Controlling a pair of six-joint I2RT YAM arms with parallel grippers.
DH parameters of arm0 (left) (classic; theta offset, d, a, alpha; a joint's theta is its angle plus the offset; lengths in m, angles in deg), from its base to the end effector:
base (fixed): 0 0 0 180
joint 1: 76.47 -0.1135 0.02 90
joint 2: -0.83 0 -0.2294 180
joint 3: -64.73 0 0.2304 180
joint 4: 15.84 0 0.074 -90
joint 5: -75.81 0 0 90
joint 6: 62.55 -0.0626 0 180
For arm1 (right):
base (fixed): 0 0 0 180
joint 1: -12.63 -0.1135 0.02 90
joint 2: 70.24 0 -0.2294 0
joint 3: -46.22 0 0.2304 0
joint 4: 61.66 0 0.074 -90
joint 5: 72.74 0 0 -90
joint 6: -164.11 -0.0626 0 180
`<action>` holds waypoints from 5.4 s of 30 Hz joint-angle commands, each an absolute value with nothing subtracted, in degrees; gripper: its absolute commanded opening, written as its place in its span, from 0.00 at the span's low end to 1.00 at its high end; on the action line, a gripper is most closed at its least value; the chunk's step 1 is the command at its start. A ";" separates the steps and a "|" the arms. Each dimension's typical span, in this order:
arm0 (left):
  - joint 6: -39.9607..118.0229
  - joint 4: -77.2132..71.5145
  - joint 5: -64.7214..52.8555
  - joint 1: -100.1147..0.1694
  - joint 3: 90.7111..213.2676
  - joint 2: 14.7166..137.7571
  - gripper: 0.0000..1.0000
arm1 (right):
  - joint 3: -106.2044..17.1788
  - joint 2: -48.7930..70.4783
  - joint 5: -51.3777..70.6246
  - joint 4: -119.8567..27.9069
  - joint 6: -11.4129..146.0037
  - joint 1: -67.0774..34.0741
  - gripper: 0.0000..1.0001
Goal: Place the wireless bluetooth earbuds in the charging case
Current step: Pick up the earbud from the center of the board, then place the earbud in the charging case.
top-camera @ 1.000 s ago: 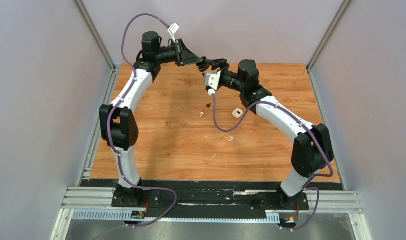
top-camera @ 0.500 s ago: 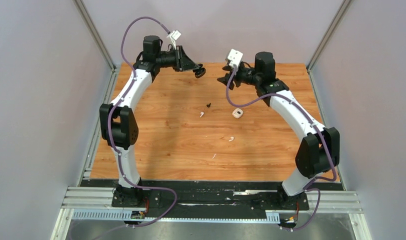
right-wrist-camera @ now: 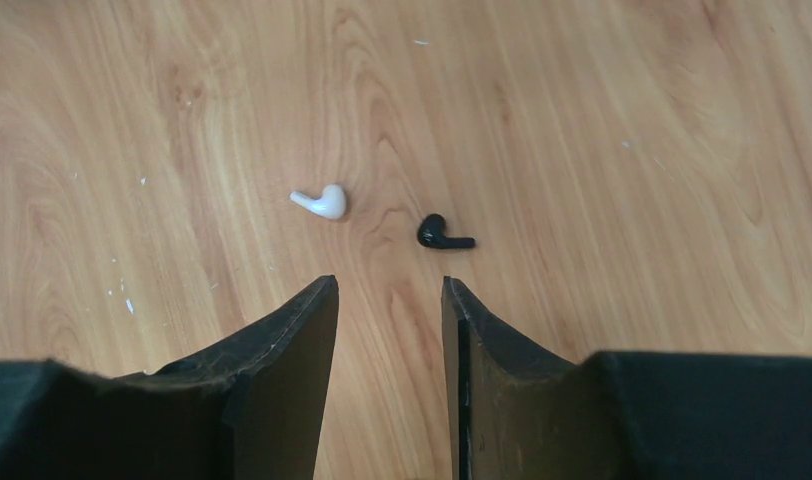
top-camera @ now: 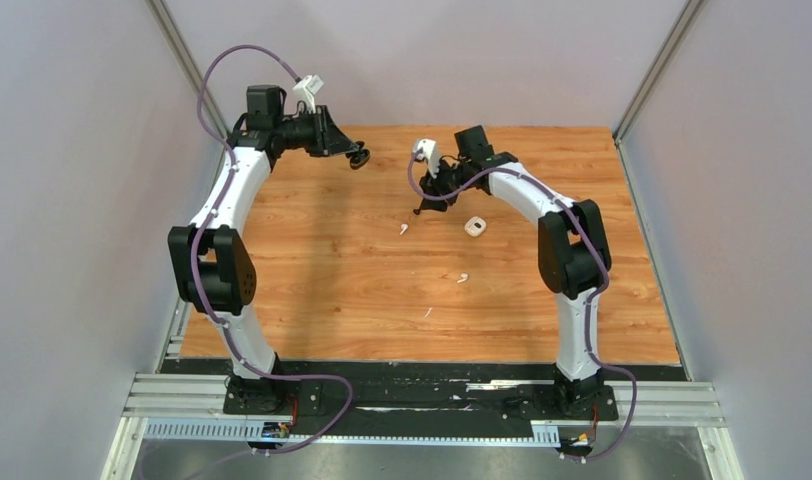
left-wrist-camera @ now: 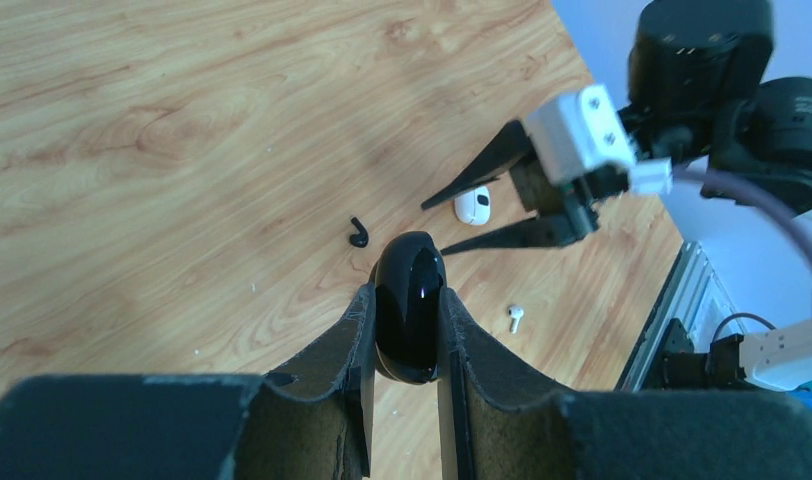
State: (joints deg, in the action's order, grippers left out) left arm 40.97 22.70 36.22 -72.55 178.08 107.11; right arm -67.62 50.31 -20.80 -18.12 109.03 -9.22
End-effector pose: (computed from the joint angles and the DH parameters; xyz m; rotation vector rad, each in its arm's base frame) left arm 0.4058 -0.0762 0.3026 0.3609 2.0521 -1.1085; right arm 0.3980 0.2012 0.1893 -1.3447 1.8857 0.6930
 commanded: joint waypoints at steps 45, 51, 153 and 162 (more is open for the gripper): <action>44.94 20.81 35.95 -73.18 173.66 100.99 0.00 | -77.93 65.80 -20.63 -14.23 137.77 -13.23 0.30; 45.26 20.85 36.28 -73.09 174.11 101.73 0.00 | -83.60 69.86 -19.84 -6.88 134.99 -12.83 0.26; 54.40 1.35 55.93 -64.08 176.11 112.20 0.00 | -89.40 52.42 -54.07 -13.00 83.54 -6.48 0.00; 57.45 -1.21 57.03 -64.08 175.88 112.96 0.00 | -89.72 52.39 -53.14 -12.93 84.42 -6.95 0.00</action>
State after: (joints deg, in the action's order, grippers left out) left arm 54.04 3.61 54.08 -64.24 174.87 115.66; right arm -87.86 54.40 -54.63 -12.90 83.24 -6.34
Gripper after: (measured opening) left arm 0.294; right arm 0.152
